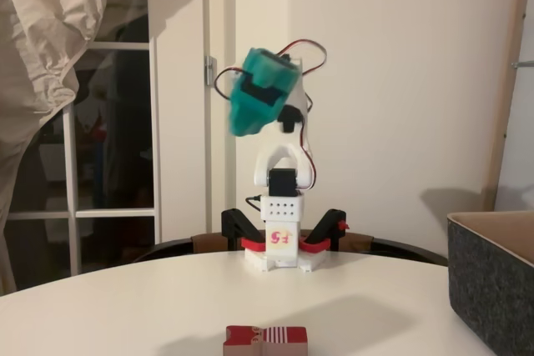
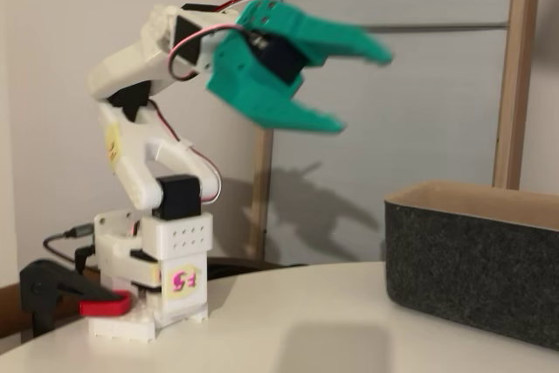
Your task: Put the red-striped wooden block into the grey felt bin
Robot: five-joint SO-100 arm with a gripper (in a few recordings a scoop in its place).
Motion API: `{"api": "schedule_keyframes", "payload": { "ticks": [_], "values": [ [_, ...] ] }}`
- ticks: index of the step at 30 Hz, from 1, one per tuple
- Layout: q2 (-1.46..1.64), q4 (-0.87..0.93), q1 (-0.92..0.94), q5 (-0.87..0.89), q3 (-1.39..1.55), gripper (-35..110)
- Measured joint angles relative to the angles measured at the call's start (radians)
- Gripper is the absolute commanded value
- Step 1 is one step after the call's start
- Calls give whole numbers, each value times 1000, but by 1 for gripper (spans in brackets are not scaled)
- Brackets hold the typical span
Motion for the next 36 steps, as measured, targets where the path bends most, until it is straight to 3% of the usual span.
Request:
{"api": "schedule_keyframes", "payload": {
  "ticks": [5,18,29,36],
  "values": [
    [-135,28,-28,-110,-91,24],
    [-367,680,-115,-623,-245,32],
    [-466,977,-133,-749,-267,35],
    [-535,1048,-152,-753,-311,36]
  ]
}}
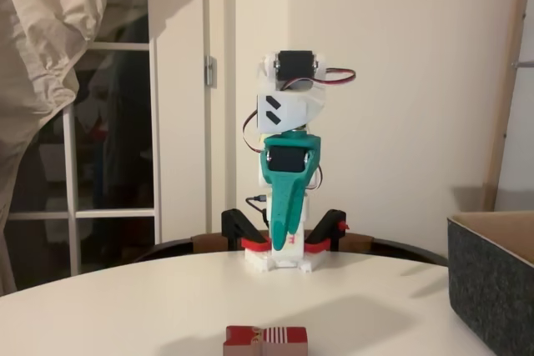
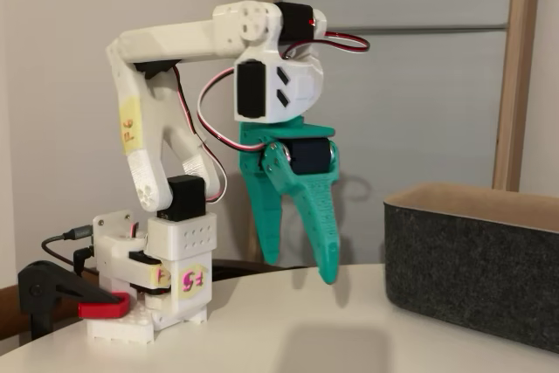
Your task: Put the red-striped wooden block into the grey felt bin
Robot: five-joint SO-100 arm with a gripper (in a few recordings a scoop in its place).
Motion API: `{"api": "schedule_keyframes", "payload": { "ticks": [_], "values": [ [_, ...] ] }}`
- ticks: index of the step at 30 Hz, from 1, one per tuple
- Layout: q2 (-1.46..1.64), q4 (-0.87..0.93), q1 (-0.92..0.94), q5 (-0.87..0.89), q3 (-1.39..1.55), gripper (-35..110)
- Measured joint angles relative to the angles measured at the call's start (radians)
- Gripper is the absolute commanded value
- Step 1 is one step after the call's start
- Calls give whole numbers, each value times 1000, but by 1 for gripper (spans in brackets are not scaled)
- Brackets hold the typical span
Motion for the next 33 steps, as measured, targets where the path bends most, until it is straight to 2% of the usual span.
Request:
{"api": "schedule_keyframes", "payload": {
  "ticks": [16,33],
  "values": [
    [-225,-3,-8,6,-164,39],
    [-405,-224,-8,3,-186,40]
  ]
}}
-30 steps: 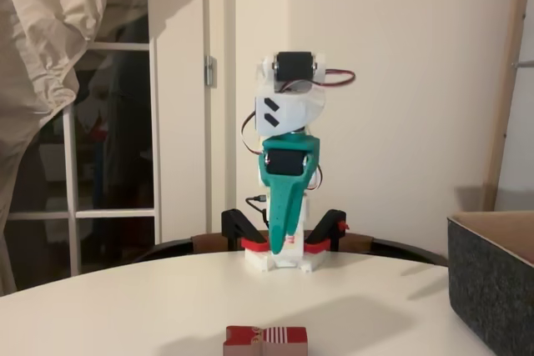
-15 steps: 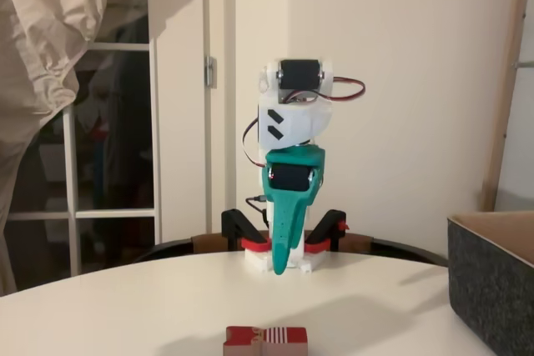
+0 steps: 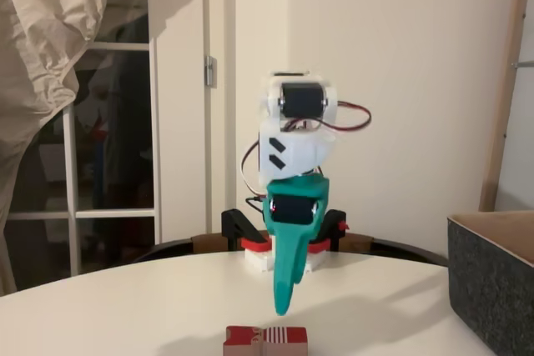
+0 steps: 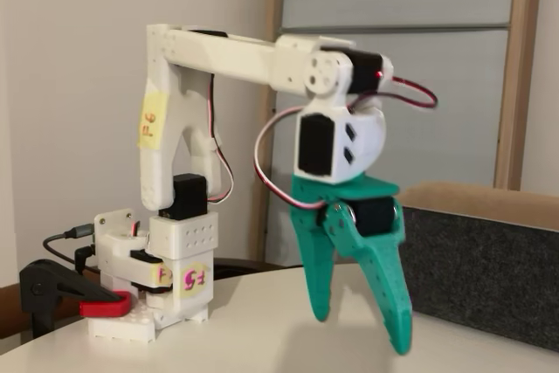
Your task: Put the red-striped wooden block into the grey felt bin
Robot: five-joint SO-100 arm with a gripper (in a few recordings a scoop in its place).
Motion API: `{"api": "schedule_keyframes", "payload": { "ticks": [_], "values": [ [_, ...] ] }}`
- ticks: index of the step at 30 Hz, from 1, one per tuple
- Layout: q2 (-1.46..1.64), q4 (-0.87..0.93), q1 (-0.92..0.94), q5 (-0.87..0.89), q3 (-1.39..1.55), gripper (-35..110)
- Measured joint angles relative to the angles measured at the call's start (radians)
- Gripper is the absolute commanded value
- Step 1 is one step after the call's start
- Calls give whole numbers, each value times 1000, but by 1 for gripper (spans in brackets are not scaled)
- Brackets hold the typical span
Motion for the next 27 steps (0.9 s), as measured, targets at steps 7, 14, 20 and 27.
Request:
{"api": "schedule_keyframes", "payload": {
  "ticks": [7,14,20,27],
  "values": [
    [-44,-40,2,2,0,39],
    [-55,-48,66,89,0,38],
    [-55,-48,115,163,12,39],
    [-54,-48,120,201,52,40]
  ]
}}
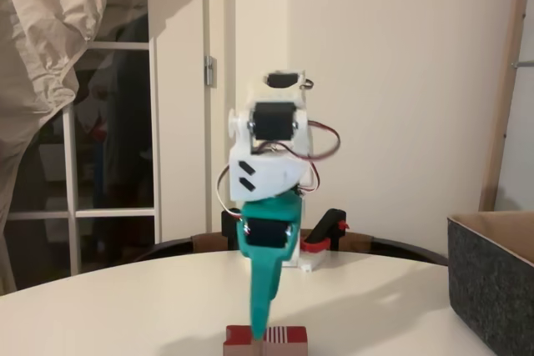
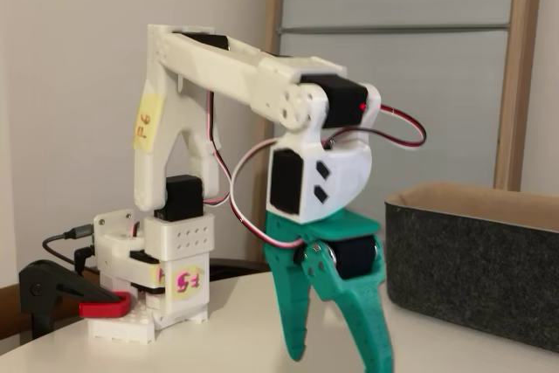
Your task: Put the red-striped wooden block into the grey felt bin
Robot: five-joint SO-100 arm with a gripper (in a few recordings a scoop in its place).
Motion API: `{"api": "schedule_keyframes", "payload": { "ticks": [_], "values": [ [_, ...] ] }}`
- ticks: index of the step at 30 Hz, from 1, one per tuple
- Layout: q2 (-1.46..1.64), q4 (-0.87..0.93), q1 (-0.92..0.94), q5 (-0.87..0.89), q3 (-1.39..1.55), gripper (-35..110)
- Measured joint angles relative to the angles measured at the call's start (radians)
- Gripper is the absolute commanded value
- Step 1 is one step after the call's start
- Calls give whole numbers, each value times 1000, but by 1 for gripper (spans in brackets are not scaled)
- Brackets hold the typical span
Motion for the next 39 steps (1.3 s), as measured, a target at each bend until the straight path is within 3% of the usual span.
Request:
{"api": "schedule_keyframes", "payload": {
  "ticks": [39],
  "values": [
    [-95,-184,-18,-67,104,41]
  ]
}}
